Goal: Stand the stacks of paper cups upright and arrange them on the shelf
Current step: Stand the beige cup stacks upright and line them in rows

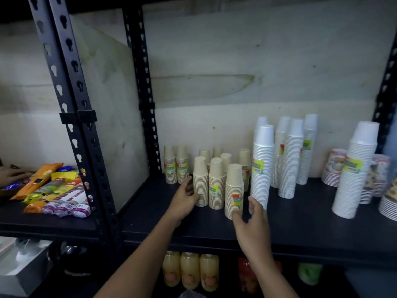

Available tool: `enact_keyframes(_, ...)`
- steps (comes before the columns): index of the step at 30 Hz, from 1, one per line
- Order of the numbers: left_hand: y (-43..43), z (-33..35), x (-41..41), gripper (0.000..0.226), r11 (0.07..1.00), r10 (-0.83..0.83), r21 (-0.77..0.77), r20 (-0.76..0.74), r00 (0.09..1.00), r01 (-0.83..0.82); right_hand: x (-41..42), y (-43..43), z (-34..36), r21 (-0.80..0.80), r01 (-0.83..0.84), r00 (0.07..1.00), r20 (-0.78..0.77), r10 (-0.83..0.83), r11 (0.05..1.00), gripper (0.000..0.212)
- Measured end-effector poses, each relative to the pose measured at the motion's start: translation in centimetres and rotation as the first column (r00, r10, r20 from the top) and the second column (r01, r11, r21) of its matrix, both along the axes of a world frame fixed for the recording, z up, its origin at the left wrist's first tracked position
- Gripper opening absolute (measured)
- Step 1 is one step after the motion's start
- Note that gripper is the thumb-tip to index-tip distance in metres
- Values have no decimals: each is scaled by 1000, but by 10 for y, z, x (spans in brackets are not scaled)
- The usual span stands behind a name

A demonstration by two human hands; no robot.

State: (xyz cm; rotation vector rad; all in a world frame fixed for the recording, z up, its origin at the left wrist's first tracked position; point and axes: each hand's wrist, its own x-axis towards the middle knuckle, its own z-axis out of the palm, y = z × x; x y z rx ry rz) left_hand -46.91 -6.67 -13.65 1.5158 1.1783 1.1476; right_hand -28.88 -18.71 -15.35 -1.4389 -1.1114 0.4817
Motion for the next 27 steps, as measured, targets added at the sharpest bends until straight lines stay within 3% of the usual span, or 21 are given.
enact_keyframes(10,12,-9,4,67,999,32,9,-1,999,-32,6,20,-5,-59,-40,998,52,43,997,71)
enact_keyframes(15,19,-13,1,56,999,0,34,6,1000,-1,6,26,0,-45,-64,995,75,67,997,59)
enact_keyframes(27,11,-14,-10,73,997,57,41,27,998,-59,-4,21,-4,102,-38,999,33,34,994,59)
